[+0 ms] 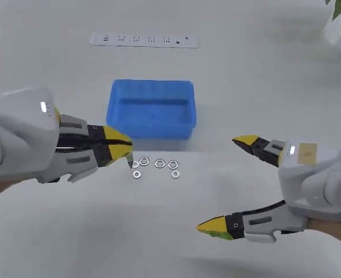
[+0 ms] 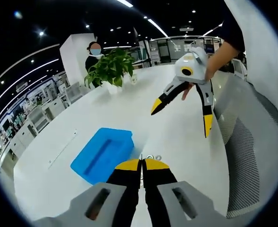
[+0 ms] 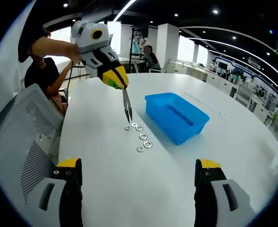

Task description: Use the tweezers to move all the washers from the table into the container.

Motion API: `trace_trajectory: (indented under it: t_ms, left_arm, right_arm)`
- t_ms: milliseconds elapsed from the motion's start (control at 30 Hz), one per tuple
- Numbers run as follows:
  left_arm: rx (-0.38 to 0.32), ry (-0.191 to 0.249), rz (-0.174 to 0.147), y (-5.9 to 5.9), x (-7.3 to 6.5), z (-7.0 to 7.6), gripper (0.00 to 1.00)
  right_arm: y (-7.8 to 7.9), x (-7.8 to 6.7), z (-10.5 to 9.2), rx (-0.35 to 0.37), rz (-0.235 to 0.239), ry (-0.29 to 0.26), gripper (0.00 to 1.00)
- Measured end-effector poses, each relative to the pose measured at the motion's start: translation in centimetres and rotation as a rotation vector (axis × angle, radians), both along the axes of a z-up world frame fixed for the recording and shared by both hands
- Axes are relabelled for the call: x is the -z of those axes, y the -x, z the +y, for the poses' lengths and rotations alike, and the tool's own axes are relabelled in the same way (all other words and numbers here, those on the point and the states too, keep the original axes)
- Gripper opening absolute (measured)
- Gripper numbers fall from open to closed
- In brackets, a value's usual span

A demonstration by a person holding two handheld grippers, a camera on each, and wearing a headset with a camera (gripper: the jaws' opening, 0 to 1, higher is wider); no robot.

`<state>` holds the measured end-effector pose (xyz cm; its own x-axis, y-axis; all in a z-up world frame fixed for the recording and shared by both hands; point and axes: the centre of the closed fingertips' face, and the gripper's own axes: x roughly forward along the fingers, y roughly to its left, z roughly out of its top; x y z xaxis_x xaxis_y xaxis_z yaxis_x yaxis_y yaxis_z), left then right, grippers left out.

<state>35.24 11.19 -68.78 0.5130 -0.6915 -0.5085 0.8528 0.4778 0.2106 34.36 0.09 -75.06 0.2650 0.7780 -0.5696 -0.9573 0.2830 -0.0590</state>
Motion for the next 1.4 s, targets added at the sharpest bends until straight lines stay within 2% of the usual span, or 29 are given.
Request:
trace_trajectory:
  t_ms: [267, 633, 833, 1000, 1100, 1167, 1233, 1300, 1400]
  left_arm:
    - [0.026, 0.035, 0.014, 0.7, -0.6, -0.6, 0.05]
    - [0.041, 0.043, 0.044, 1.2, -0.3, -0.9, 0.05]
    - [0.046, 0.028, 0.054, 1.2, 0.2, -0.9, 0.05]
    - [0.045, 0.038, 0.053, 1.1, 0.1, -1.0, 0.05]
    - [0.047, 0.041, 0.062, 1.1, 0.3, -1.1, 0.05]
    - [0.040, 0.062, 0.080, 1.0, 0.4, -1.1, 0.05]
    - [0.033, 0.053, 0.075, 0.8, 0.7, -1.0, 0.05]
    - [0.032, 0.037, 0.084, 0.8, 1.0, -0.7, 0.05]
    - [0.038, 0.046, 0.090, 1.0, 1.0, -0.9, 0.05]
  right_arm:
    - [0.5, 0.4, 0.1, -0.008, 0.021, 0.001, 1.00]
    - [0.7, 0.7, -0.3, 0.006, 0.045, -0.006, 1.00]
    - [1.0, 1.0, -0.3, 0.001, 0.052, -0.001, 1.00]
    - [1.3, 1.1, -0.2, -0.002, 0.060, 0.000, 1.00]
    - [1.4, 1.2, -0.2, -0.003, 0.065, -0.001, 1.00]
    - [1.4, 1.2, -0.2, -0.005, 0.065, -0.001, 1.00]
    - [1.4, 1.3, -0.2, -0.005, 0.066, 0.001, 1.00]
    - [1.5, 1.4, -0.2, -0.005, 0.069, 0.002, 1.00]
    - [1.6, 1.4, -0.2, -0.007, 0.075, 0.002, 1.00]
